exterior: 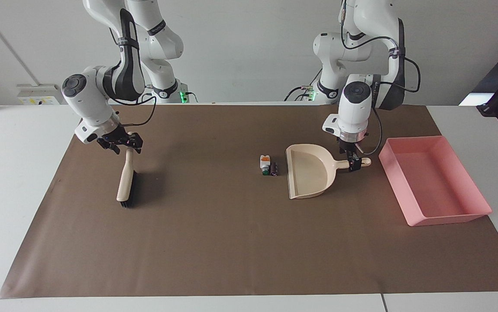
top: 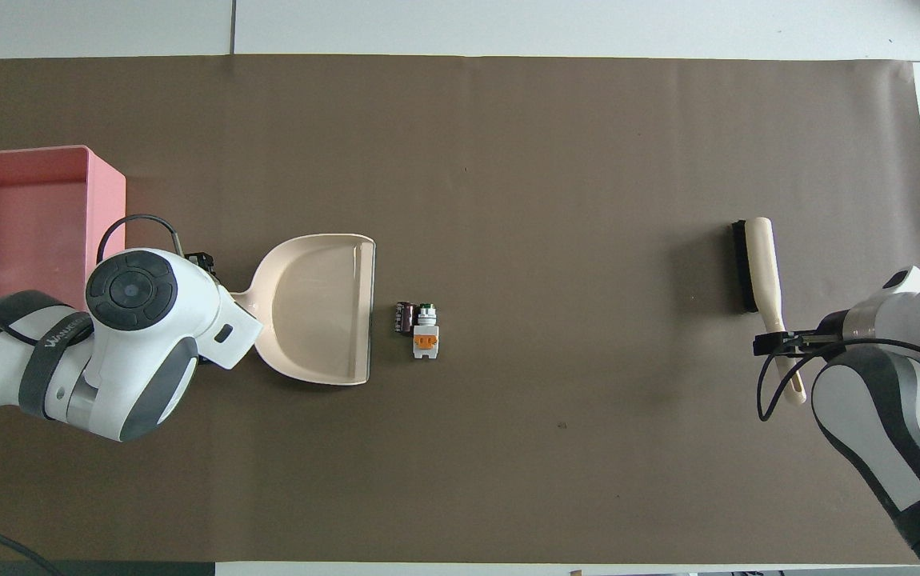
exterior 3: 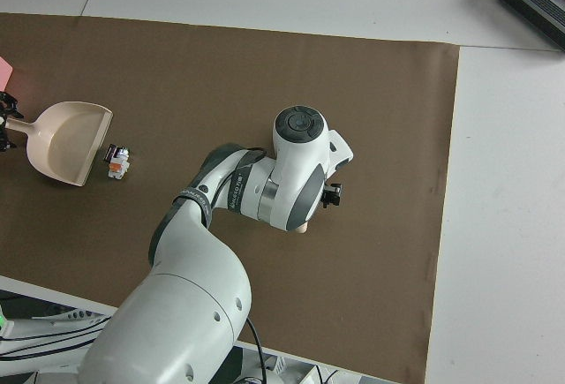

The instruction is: Clean e-waste and dump in bin

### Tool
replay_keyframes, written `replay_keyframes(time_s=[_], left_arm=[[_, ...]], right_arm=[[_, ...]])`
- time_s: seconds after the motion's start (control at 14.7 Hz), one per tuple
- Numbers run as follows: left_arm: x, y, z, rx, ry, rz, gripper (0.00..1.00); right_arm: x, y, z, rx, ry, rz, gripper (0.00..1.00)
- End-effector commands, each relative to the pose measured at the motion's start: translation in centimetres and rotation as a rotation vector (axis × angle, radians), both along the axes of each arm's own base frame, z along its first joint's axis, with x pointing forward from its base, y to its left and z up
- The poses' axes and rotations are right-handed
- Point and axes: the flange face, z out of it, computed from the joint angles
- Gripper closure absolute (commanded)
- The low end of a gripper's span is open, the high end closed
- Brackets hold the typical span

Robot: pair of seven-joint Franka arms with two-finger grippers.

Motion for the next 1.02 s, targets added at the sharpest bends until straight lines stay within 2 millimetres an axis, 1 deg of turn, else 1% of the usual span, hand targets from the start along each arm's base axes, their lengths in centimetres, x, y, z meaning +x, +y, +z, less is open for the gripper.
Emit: replay_keyframes(time_s=[0.0, 0.07, 0.14, 0.2, 0.27, 0.34, 0.41, 0.54, 0.75, 0.82, 0.88, 0.95], left_arm=[[-0.9, -1.0, -0.8, 0.009, -0.008, -0.015, 0.12], [-0.8, -1.0, -0.8, 0.007, -0.011, -0.015, 0.12], [-0.9, -1.1, -0.8, 0.007, -0.011, -0.016, 0.12], [-0.8, -1.1, -0.8, 0.006, -0.014, -0.017, 0.13], [-0.8, -1.1, -0.8, 0.006, -0.014, -0.017, 0.13], [-0.8, -1.0, -0.7, 0.005, -0.015, -0.015, 0.14], [-0.7, -1.1, -1.0, 0.005, -0.013, -0.015, 0.15], [-0.3, -1.3, -1.1, -0.007, -0.03, -0.021, 0.16], [-0.2, -1.2, -1.1, -0.01, -0.034, -0.011, 0.18], [-0.2, -1.2, -1.1, -0.01, -0.035, -0.01, 0.18], [-0.2, -1.2, -1.1, -0.01, -0.035, -0.008, 0.19], [-0.1, -1.1, -1.1, -0.011, -0.038, -0.007, 0.23]], right_arm=[[-0.6, 0.0, 0.1, 0.014, -0.019, 0.015, 0.22], [-0.6, 0.0, 0.1, 0.015, -0.018, 0.015, 0.25], [-0.6, 0.0, 0.1, 0.014, -0.018, 0.013, 0.3], [-0.5, 0.1, 0.1, 0.015, -0.016, 0.015, 0.41], [-0.5, 0.1, 0.1, 0.015, -0.016, 0.015, 0.59], [-0.5, 0.2, 0.2, 0.015, -0.015, 0.015, 0.83], [-0.4, 0.3, 0.2, 0.014, -0.015, 0.006, 1.0], [-0.3, 0.3, 0.4, 0.017, -0.016, -0.01, 1.0], [0.3, 1.2, 1.0, 0.031, -0.01, 0.0, 1.0], [0.7, 1.3, 1.7, 0.033, -0.001, -0.013, 1.0], [1.2, 1.8, 2.8, 0.034, 0.007, -0.031, 1.0], [1.8, 3.7, 4.2, 0.034, 0.016, -0.032, 1.0]])
